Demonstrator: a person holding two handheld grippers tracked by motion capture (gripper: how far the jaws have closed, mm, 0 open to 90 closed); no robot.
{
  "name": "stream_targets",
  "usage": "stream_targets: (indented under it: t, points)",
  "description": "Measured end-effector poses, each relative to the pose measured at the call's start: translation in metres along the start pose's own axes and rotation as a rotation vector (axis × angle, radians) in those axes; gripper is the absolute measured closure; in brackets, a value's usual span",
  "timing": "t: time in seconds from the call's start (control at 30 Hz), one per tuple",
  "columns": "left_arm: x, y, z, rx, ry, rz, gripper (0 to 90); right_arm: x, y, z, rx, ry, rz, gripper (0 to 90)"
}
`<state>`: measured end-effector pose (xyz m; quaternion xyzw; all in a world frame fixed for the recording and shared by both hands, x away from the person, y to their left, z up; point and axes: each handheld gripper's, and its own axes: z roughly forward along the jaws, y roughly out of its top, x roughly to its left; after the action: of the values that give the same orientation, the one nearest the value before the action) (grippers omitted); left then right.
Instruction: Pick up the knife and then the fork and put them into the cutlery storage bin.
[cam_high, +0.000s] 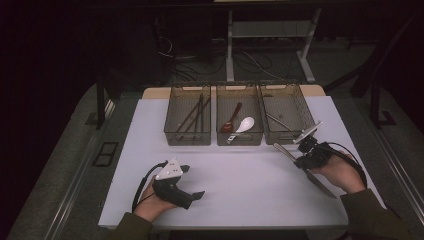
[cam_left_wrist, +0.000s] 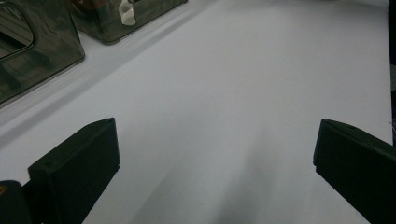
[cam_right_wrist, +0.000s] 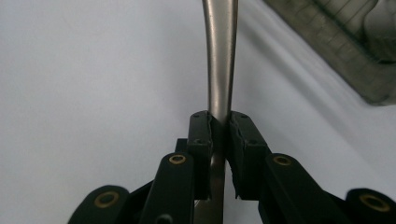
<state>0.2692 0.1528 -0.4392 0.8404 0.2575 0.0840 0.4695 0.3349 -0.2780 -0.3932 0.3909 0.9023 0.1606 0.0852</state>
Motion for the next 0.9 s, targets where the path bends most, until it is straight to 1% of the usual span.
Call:
stream_targets:
  t: [0.2,0.3,0.43,0.47,0.5,0.57,0.6,0.8,0.9]
  points:
    - [0.000,0.000,0.000,0.001,0.000,0.001,0.0,-0.005,-0.002,-0.005,-0.080,0.004,0.031,78.9]
    - [0.000,0.000,0.000,0.001,0.000,-0.001,0.0,-0.009,-0.004,-0.008,-0.130,0.007,0.048,78.9]
    - [0.000,0.000,0.000,0.001,-0.001,-0.001,0.0,-0.013,-0.007,-0.011,-0.176,0.011,0.078,79.0]
    - [0.000,0.000,0.000,0.001,-0.001,-0.001,0.0,-0.013,-0.007,-0.012,-0.189,0.003,0.074,78.9]
    - [0.000,0.000,0.000,0.000,-0.001,-0.001,0.0,-0.014,-0.008,-0.013,-0.201,-0.001,0.087,78.9]
    - [0.000,0.000,0.000,0.001,-0.001,0.000,0.0,-0.015,-0.009,-0.014,-0.223,-0.010,0.088,78.9]
    - [0.000,0.000,0.000,0.001,-0.001,0.000,0.0,-0.016,-0.010,-0.014,-0.243,-0.014,0.093,78.9]
    - [0.001,0.000,0.000,0.000,-0.002,-0.001,0.0,-0.021,-0.013,-0.019,-0.315,-0.014,0.129,78.9]
    - [0.001,0.000,0.000,0.000,-0.002,0.000,0.0,-0.024,-0.016,-0.021,-0.355,-0.024,0.149,78.9]
